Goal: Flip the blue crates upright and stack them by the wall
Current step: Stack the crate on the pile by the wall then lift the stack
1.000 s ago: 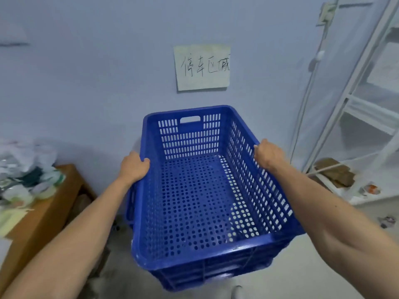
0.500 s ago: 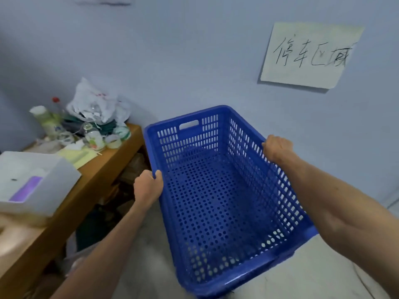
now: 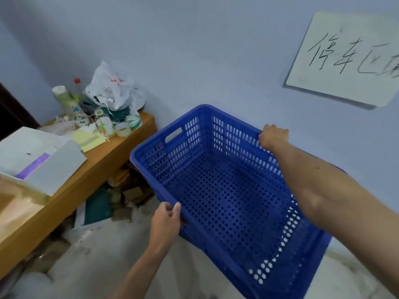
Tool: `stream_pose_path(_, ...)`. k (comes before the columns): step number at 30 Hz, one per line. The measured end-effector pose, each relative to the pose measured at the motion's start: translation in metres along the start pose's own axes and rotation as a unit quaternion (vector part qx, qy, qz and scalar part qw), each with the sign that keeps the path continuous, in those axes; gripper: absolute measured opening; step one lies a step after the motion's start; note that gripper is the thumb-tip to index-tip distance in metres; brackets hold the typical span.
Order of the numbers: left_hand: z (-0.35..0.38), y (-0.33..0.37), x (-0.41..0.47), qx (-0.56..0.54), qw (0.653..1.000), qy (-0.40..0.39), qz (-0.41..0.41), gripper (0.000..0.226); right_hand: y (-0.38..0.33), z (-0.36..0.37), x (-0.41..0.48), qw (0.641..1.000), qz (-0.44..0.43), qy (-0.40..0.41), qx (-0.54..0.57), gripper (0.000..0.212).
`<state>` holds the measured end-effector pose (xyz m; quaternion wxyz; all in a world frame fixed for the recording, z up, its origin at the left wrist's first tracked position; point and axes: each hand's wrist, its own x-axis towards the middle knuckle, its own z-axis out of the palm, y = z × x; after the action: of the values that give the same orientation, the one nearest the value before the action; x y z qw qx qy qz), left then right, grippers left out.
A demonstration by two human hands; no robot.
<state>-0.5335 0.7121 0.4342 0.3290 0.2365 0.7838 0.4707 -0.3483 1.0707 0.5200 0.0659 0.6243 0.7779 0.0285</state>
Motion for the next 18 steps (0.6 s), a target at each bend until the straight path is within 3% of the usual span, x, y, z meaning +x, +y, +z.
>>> stream_pose_path(6, 0.039, -0.016, -0.007, -0.059, 0.993, -0.063, -0.079, 0.025, -0.012, 0.004, 0.036, 0.999, -0.019, 0.000, 0.036, 0.034)
stream_pose_path(12, 0.057, 0.000, 0.005, -0.087, 0.990, -0.041, -0.099, 0.030, -0.013, 0.015, 0.061, 0.998, -0.018, -0.008, 0.061, 0.033)
stream_pose_path(18, 0.042, 0.014, 0.015, 0.020, 0.995, -0.076, -0.054, 0.041, -0.005, 0.031, 0.063, 0.997, -0.041, -0.046, 0.051, 0.055)
